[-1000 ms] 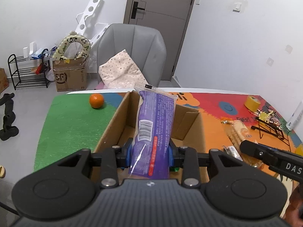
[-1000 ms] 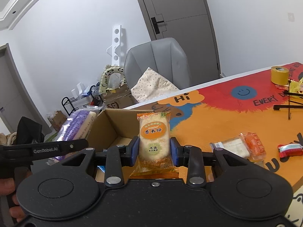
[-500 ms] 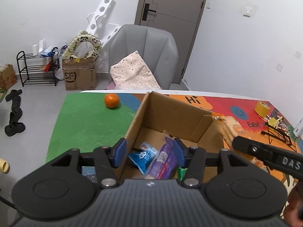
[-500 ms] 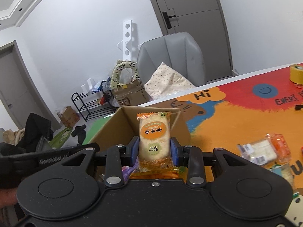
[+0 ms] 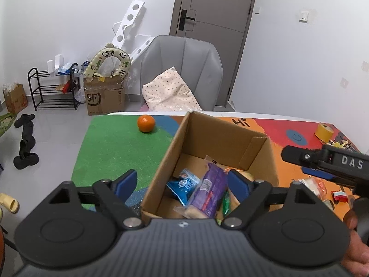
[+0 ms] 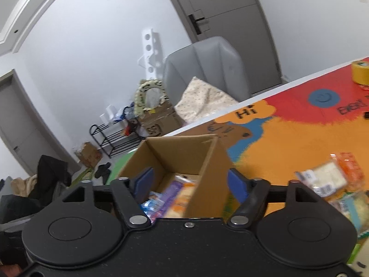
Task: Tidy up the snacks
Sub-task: 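Move both open grippers back to the snack pile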
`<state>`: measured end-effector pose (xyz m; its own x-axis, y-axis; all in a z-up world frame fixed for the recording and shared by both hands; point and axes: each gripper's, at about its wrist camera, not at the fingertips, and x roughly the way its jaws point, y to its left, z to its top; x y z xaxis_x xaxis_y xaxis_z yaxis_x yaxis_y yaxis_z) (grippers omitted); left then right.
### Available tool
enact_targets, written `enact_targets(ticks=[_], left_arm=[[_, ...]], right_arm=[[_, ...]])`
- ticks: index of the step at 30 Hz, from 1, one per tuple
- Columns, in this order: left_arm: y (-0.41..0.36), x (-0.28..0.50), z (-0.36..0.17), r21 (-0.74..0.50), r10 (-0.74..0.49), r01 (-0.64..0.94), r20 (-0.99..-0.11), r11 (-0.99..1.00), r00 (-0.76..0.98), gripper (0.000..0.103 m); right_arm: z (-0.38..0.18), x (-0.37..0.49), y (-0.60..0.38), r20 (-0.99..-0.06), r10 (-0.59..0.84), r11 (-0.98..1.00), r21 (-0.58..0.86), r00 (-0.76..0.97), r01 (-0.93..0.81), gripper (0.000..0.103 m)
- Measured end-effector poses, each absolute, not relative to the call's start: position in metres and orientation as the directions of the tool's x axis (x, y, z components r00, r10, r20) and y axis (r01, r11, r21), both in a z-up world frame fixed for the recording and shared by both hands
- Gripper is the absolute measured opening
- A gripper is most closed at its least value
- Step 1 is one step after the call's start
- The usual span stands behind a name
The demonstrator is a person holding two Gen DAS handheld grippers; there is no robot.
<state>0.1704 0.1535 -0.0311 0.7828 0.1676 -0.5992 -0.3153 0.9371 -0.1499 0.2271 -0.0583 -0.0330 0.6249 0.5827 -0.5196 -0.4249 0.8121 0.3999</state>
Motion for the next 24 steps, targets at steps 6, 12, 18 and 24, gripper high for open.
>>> enact_targets(ticks=[6,12,18,24], left_arm=[[0.14,0.167,-0.031,-0.162,0.143,-0.291,-0.592,0.943,0.793,0.089],[0.122,0.167,-0.031,-0.164,0.122,-0.27,-0.599,0.949,0.792,0.09],[0.098,0.166,-0.032,-0.162,0.094,-0.239,-0.606,0.957,0.79,0.094],[0.072,0.164,-0.032,-0.162,0.062,-0.199,-0.604,0.966,0.795,0.094]], right_arm=[[-0.039,0.215,-0.076,-0.538,0.554,0.832,0.362,0.635,-0.42,0.1],[-0.042,0.207,-0.101,-0.552,0.531,0.847,0.355,0.643,-0.395,0.103],[-0.045,0.202,-0.124,-0.563,0.511,0.859,0.343,0.65,-0.379,0.103],[-0.048,0.196,-0.15,-0.571,0.478,0.878,0.332,0.667,-0.345,0.103]])
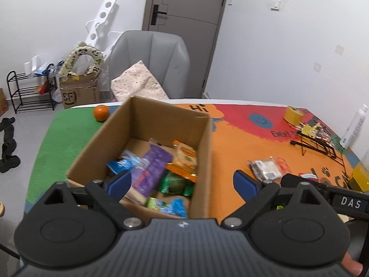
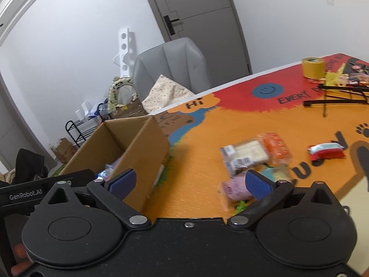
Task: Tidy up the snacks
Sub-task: 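Move both open grippers back to the snack pile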
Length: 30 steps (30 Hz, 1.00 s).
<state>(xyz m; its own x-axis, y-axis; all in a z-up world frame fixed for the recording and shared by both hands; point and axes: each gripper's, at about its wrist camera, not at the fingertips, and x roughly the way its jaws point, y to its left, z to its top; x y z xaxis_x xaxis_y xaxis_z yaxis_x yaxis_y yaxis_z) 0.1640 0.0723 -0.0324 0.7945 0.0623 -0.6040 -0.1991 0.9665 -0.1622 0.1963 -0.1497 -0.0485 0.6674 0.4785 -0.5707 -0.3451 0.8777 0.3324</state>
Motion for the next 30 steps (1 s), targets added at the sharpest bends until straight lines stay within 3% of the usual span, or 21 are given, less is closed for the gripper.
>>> enact_targets(ticks=[14,30], left_arm=[[0.016,0.163,-0.039,-0.176,-0.006,-0.125,-0.602,0.977,0.799,0.095],[-0.028,0.177,-0.056,-0.205,-0.058,-0.092,-0.623,0.974,0.78,0.095]], right_arm=[[-0.061,0.19,-0.212,-0.594,0.372,0.926,0.29,0.713,-0.241,0.103],[-0.068,0.188,-0.262,-0.608,0.371,0.929,0.253,0.702,-0.272,0.103]])
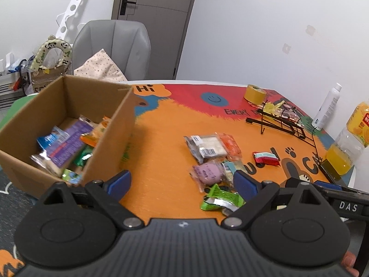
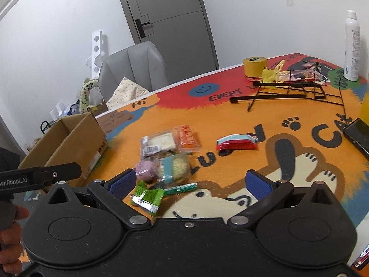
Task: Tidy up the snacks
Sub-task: 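Move both open grippers back to the snack pile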
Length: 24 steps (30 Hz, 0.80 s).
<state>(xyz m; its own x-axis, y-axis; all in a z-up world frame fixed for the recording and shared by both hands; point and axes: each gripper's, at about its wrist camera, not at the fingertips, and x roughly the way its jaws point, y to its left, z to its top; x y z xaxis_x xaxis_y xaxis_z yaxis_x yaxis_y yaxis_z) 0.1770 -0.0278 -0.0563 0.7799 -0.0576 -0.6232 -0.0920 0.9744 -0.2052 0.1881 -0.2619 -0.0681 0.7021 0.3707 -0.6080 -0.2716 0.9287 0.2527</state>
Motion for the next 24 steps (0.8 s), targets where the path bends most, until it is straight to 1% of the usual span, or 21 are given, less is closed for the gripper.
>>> enact_targets(ticks=[16,24], left_arm=[[-0.062,0.2,-0.093,-0.226,-0.093,-0.081,-0.665,0.971,0.741,0.095],[-0.074,0.213,-0.111,-0.218,-0.088,-0.086,-0.681,0.972,0.727,0.094]], right_arm=[[-0.087,0.193,-0.284,-0.609,0.372,0.928,0.268,0.701,-0.26,0.103],[-0.099,0.204,-0.293,-0.621,0.337,0.939,0.279,0.708,-0.202,0.103]])
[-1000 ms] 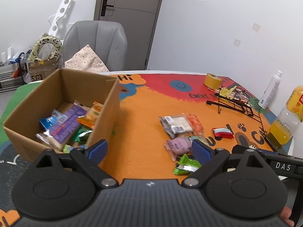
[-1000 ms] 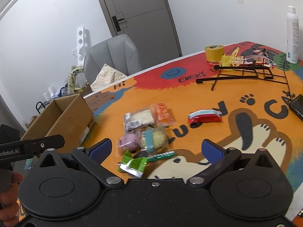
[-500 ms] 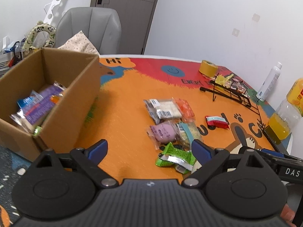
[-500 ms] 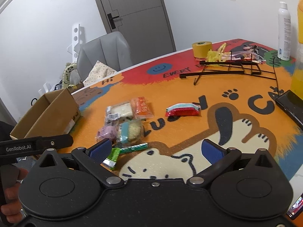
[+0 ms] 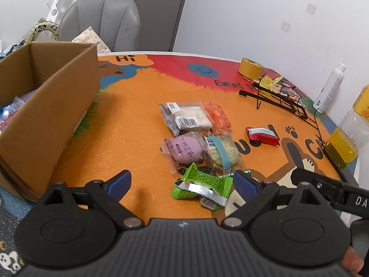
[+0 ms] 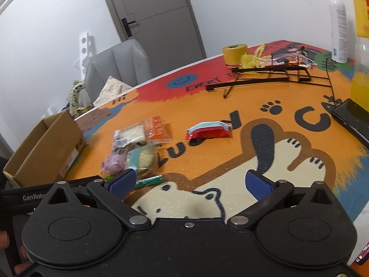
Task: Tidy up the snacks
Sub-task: 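Move both open grippers back to the snack pile, then grasp the green wrapped snack with the left gripper while the right grasps the biscuit packet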
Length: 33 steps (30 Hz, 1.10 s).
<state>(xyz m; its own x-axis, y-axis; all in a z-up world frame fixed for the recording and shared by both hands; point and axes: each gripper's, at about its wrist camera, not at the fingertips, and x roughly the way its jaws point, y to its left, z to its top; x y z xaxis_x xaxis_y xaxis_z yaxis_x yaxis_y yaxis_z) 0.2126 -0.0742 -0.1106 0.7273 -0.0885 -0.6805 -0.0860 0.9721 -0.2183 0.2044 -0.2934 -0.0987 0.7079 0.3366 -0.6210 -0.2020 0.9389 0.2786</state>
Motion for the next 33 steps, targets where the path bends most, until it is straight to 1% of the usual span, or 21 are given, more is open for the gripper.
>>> enact_targets(ticks=[6,9,10,13,14,15,16,17,19,22,24,27,29,33], left_arm=[[-0.085,0.22,-0.121,-0.191,-0.063,-0.092,-0.678,0.977,0.733,0.094],[-0.089,0.223,-0.124,-0.188,-0.06,-0.092,-0.674,0.978,0.736,0.093],[-0.09,0.224,-0.127,-0.189,-0.066,-0.088,-0.681,0.978,0.729,0.092],[-0.092,0.227,-0.133,-0.2,-0.094,-0.067,-0.698,0.977,0.71,0.08],[-0.094,0.226,-0.133,-0.184,-0.085,-0.061,-0.693,0.981,0.716,0.072],[-0.095,0.226,-0.133,-0.17,-0.08,-0.056,-0.695,0.984,0.715,0.067],[-0.095,0.226,-0.133,-0.157,-0.066,-0.06,-0.694,0.986,0.717,0.06],[-0.094,0.226,-0.133,-0.159,-0.066,-0.064,-0.694,0.985,0.717,0.054],[-0.09,0.226,-0.133,-0.175,-0.076,-0.064,-0.692,0.983,0.718,0.048],[-0.085,0.225,-0.132,-0.188,-0.091,-0.055,-0.688,0.981,0.72,0.044],[-0.081,0.224,-0.132,-0.206,-0.102,-0.057,-0.685,0.977,0.721,0.043],[-0.077,0.222,-0.13,-0.215,-0.107,-0.058,-0.682,0.975,0.723,0.04],[-0.072,0.22,-0.127,-0.217,-0.106,-0.059,-0.678,0.974,0.728,0.036],[-0.062,0.216,-0.123,-0.229,-0.105,-0.07,-0.671,0.971,0.734,0.033]], right_arm=[[-0.107,0.211,-0.3,-0.628,0.331,0.94,0.289,0.704,-0.184,0.103],[-0.11,0.213,-0.302,-0.623,0.33,0.939,0.296,0.709,-0.177,0.103],[-0.111,0.213,-0.302,-0.622,0.319,0.943,0.286,0.715,-0.172,0.103],[-0.112,0.213,-0.299,-0.61,0.317,0.944,0.272,0.726,-0.184,0.103],[-0.113,0.213,-0.297,-0.609,0.325,0.942,0.275,0.724,-0.191,0.103],[-0.114,0.214,-0.296,-0.609,0.331,0.94,0.277,0.721,-0.198,0.103],[-0.115,0.215,-0.293,-0.609,0.337,0.939,0.276,0.718,-0.207,0.103],[-0.116,0.216,-0.291,-0.609,0.341,0.938,0.275,0.716,-0.213,0.103],[-0.117,0.217,-0.285,-0.604,0.355,0.933,0.274,0.714,-0.232,0.102],[-0.117,0.218,-0.278,-0.603,0.367,0.929,0.273,0.708,-0.25,0.099],[-0.117,0.219,-0.274,-0.604,0.378,0.925,0.281,0.702,-0.256,0.093],[-0.119,0.221,-0.268,-0.608,0.389,0.921,0.289,0.692,-0.263,0.086],[-0.119,0.222,-0.262,-0.609,0.391,0.92,0.285,0.69,-0.269,0.085],[-0.119,0.224,-0.254,-0.6,0.401,0.916,0.285,0.693,-0.283,0.084]])
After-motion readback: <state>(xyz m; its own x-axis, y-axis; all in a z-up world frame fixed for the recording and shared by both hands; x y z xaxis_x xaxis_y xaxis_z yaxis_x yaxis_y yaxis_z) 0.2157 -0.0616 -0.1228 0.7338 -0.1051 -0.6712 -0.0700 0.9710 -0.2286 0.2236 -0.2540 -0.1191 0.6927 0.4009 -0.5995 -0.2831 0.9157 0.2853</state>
